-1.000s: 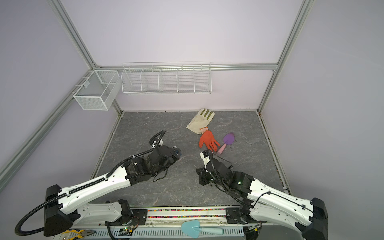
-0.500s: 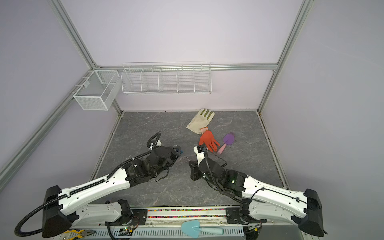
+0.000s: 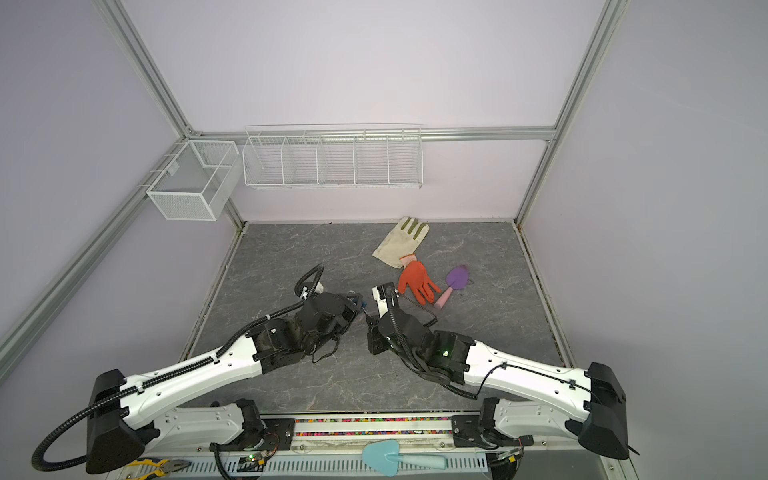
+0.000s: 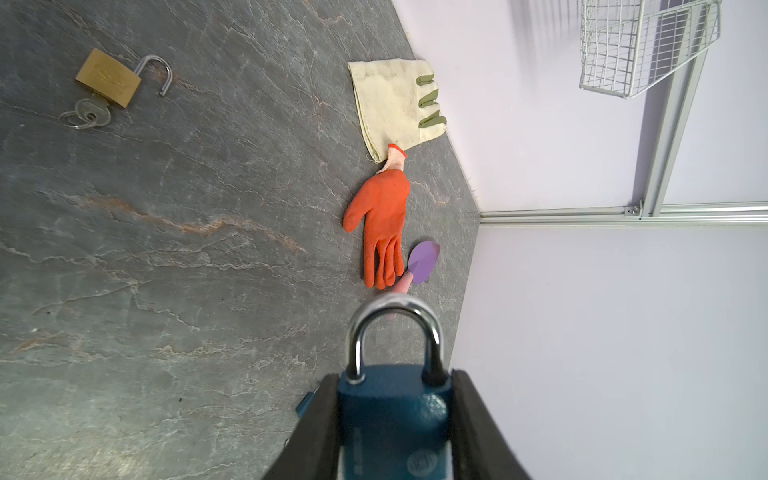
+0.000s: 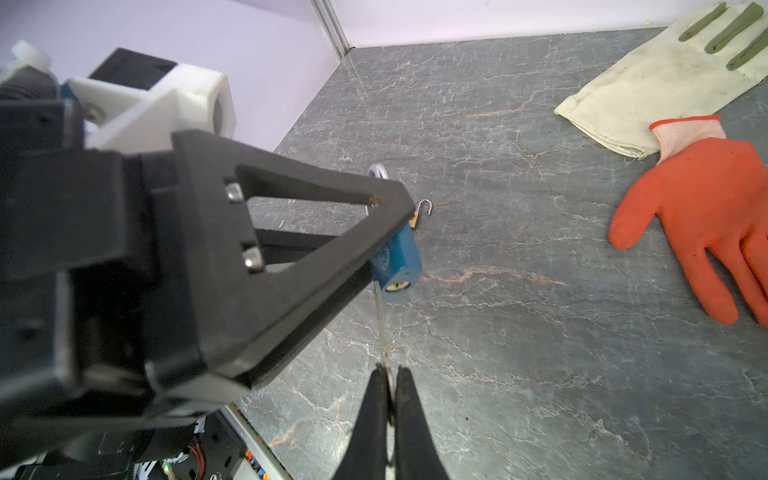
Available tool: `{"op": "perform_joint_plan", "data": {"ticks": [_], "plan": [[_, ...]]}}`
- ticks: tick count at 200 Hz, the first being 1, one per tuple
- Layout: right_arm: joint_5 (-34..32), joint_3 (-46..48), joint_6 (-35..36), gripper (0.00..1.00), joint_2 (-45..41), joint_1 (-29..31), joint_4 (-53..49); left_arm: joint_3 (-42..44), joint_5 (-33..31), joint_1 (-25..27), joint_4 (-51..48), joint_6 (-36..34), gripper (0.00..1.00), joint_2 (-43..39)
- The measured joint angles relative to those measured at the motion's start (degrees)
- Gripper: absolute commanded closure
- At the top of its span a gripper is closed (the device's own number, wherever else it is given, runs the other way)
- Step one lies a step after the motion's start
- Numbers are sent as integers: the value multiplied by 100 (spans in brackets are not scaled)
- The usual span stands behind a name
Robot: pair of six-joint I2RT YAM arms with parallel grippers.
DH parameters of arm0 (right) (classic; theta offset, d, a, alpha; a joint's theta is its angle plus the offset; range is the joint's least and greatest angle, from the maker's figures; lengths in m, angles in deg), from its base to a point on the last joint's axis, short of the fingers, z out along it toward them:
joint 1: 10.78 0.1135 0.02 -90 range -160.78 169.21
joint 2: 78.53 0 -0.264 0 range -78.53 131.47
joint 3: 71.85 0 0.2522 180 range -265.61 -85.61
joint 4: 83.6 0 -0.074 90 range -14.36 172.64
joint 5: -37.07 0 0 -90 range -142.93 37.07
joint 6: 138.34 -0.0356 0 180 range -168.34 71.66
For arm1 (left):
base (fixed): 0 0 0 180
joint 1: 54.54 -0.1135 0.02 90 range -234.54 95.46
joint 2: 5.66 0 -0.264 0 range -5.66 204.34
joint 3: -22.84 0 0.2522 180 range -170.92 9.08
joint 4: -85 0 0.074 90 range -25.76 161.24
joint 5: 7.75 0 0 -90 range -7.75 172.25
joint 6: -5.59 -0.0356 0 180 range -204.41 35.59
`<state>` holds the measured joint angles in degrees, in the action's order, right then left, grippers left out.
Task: Unlock with the key
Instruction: 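Bring the silver key in the right gripper to the padlock held by the left gripper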
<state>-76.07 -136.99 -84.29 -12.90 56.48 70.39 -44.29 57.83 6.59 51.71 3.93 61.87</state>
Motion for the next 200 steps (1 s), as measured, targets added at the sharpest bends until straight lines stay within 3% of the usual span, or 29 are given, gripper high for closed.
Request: {"op": "perform_joint_plan", "data": {"ticks": [200], "plan": [[107, -306, 103, 94, 299, -225, -337, 0, -122, -33, 96, -35, 100, -24]]}}
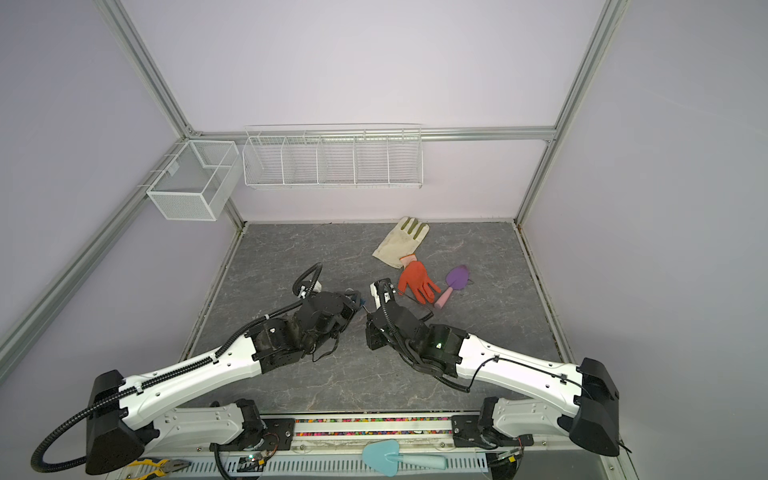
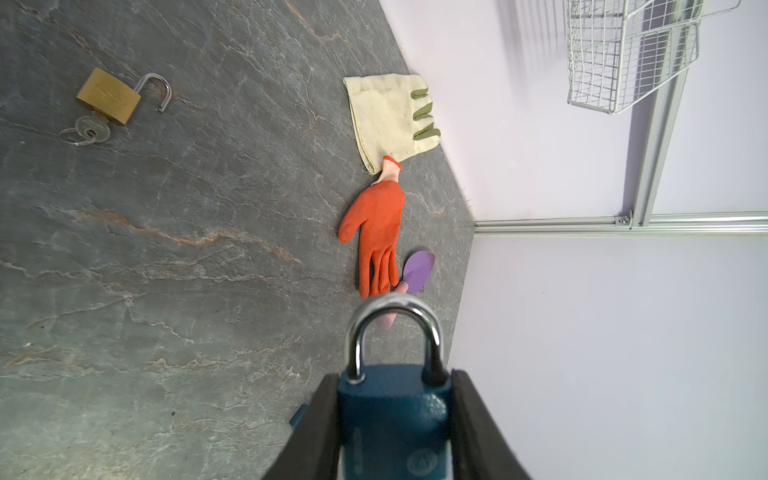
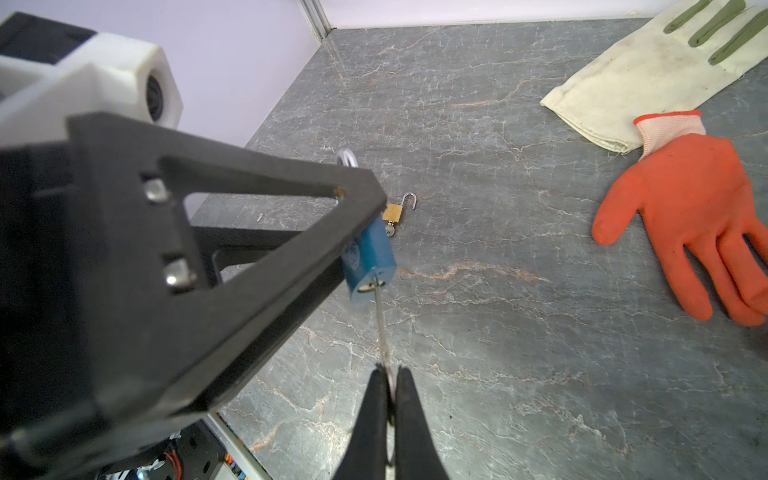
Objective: Unlock with the key
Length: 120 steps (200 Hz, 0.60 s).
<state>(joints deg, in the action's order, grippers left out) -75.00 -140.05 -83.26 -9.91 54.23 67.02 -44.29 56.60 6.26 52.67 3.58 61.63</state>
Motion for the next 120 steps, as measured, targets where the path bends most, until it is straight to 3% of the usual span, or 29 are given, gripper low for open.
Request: {"op": "perform_joint_plan", "data": {"ticks": [120], "plan": [[-24, -195, 92, 94, 109, -11, -192, 0, 61, -11, 87, -37, 100, 0]]}}
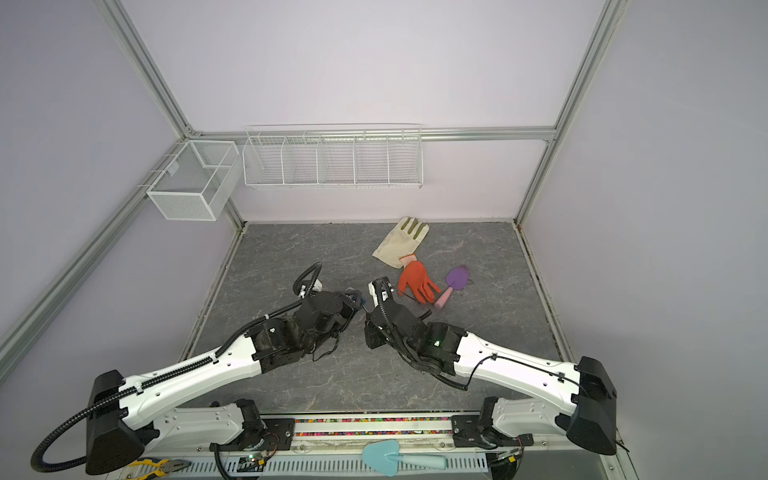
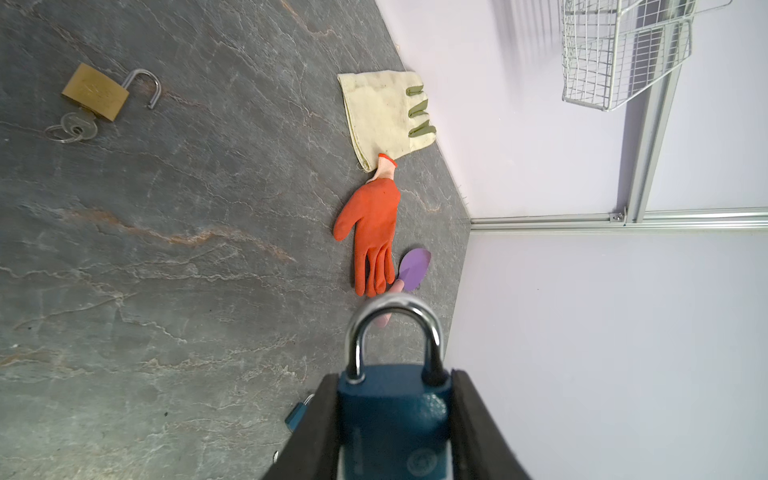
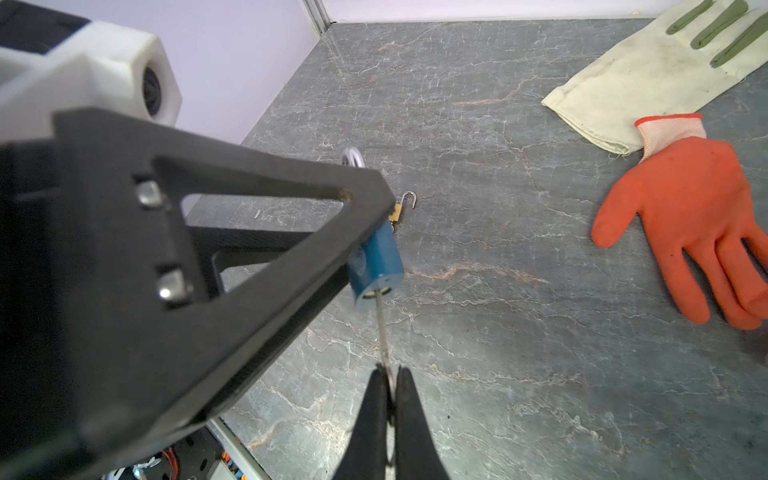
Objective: Unlock with the key
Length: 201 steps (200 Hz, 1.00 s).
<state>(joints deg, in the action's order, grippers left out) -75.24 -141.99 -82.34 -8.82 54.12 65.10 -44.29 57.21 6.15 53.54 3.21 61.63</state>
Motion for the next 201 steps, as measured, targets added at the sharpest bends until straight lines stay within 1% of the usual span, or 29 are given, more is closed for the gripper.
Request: {"op": "perform_joint_plan", "data": {"ticks": [40, 81, 138, 156, 201], "plan": [[-79, -205, 146, 94, 94, -4, -199, 0, -7, -9, 90, 0, 100, 0], [-79, -422, 190, 94, 369, -4, -321, 0, -33, -74, -15, -50, 100, 0], [420, -621, 118, 94, 411, -138, -538, 0, 13, -96, -48, -190, 100, -9], [487, -654, 85, 94, 391, -160, -590, 0, 33, -94, -48, -240, 100, -37], [-74, -1099, 365, 93, 529, 96, -1058, -11, 81, -85, 4, -210, 100, -195]]}}
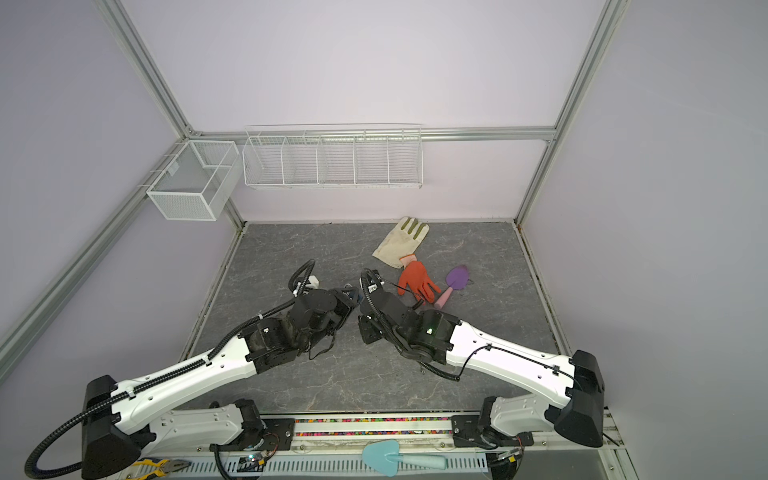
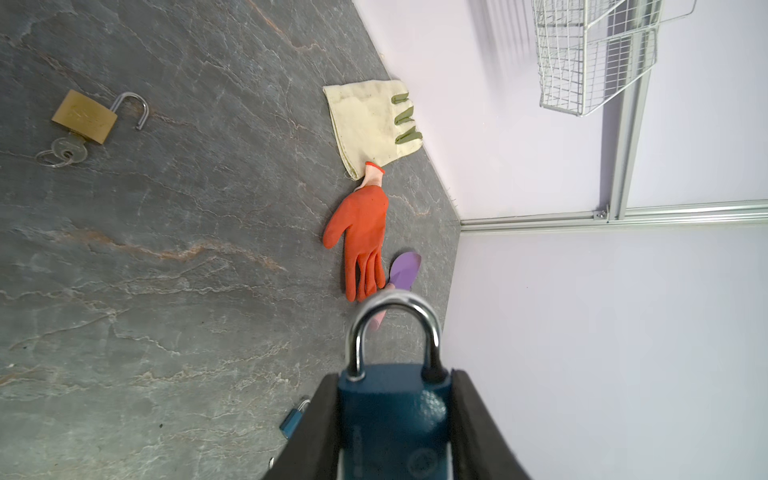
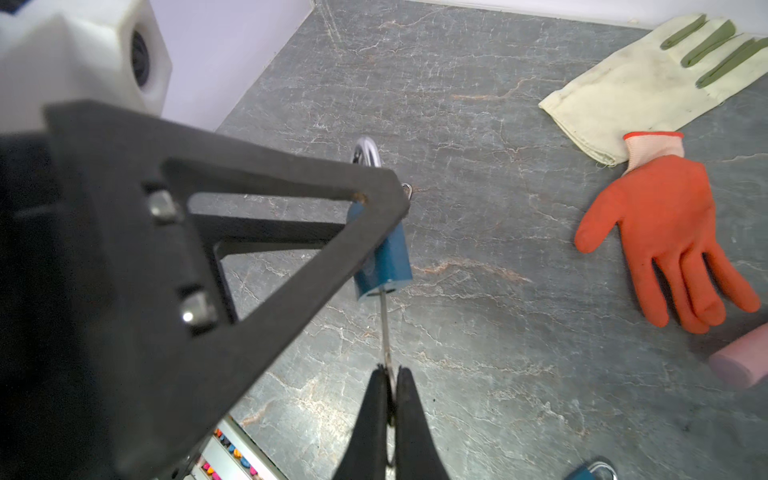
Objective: Unlock with the key
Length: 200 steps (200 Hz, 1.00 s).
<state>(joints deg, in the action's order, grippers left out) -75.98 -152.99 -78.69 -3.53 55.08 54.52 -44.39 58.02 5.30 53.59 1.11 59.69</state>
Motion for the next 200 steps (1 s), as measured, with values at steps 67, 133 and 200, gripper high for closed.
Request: {"op": "perform_joint_plan", "data": {"ticks": [67, 133, 200], "plan": [[-455, -13, 422, 94, 144, 208, -22, -76, 4, -11, -284, 107, 100, 15], [-632, -153, 555, 94, 140, 304, -20, -175, -46, -4, -498, 240, 100, -177], [-382, -201, 595, 94, 417, 299, 247, -256, -260, -52, -911, 243, 100, -157]]}}
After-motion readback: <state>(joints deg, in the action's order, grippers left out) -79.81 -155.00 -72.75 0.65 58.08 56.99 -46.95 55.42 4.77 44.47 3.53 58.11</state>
